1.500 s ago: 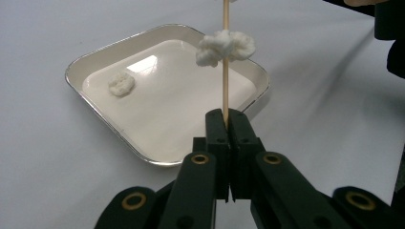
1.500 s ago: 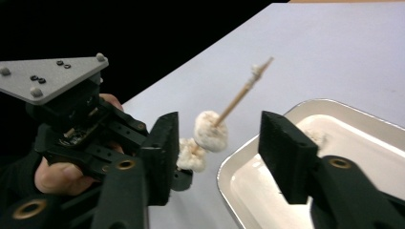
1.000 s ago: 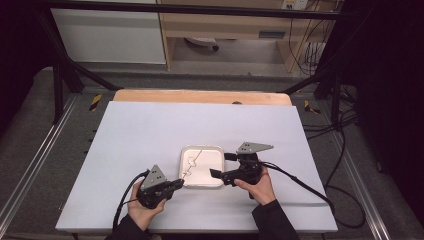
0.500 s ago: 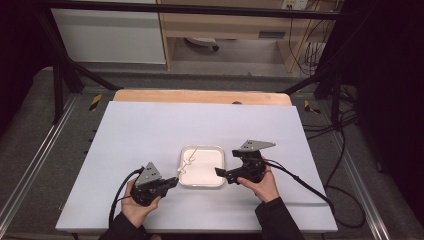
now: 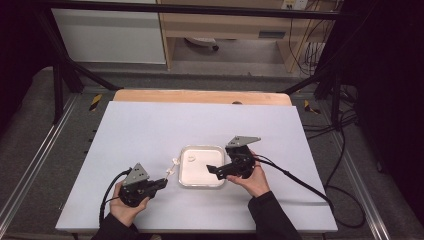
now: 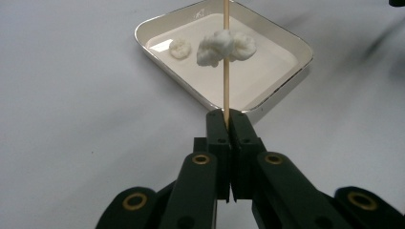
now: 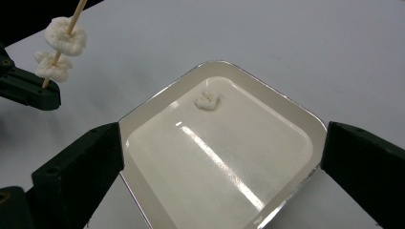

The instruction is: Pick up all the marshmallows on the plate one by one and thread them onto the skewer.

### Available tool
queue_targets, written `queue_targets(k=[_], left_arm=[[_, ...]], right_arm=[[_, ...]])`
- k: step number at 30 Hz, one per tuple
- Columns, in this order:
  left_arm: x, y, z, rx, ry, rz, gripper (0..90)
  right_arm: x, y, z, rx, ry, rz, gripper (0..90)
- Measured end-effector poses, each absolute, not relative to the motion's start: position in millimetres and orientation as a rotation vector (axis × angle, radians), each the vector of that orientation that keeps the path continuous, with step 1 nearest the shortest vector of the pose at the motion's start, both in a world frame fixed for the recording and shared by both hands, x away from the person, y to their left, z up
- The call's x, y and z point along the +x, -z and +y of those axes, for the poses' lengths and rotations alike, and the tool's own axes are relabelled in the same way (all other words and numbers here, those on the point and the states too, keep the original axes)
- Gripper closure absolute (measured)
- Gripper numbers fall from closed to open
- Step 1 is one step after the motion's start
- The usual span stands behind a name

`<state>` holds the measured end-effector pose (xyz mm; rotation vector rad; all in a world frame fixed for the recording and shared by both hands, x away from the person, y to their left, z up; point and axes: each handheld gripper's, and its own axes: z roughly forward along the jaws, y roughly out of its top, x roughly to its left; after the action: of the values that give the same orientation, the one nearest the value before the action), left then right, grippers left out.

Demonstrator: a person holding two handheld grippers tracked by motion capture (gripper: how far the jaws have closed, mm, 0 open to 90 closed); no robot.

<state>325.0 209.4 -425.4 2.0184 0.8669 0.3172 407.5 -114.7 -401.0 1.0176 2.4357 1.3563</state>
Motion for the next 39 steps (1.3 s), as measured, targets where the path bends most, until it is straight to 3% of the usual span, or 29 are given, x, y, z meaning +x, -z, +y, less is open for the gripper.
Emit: queue_targets(k=[15, 39], left_arm=[[326.2, 428.6, 210.9, 2.022, -0.315, 0.874, 88.4], [327.2, 430.2, 211.5, 2.022, -0.315, 0.883, 88.4]], right_arm=[[431.2, 406.1, -67.7, 1.000, -1.287, 2.475, 6.2], [458.4, 441.3, -33.3, 0.878, -1.106, 2.553, 46.4]])
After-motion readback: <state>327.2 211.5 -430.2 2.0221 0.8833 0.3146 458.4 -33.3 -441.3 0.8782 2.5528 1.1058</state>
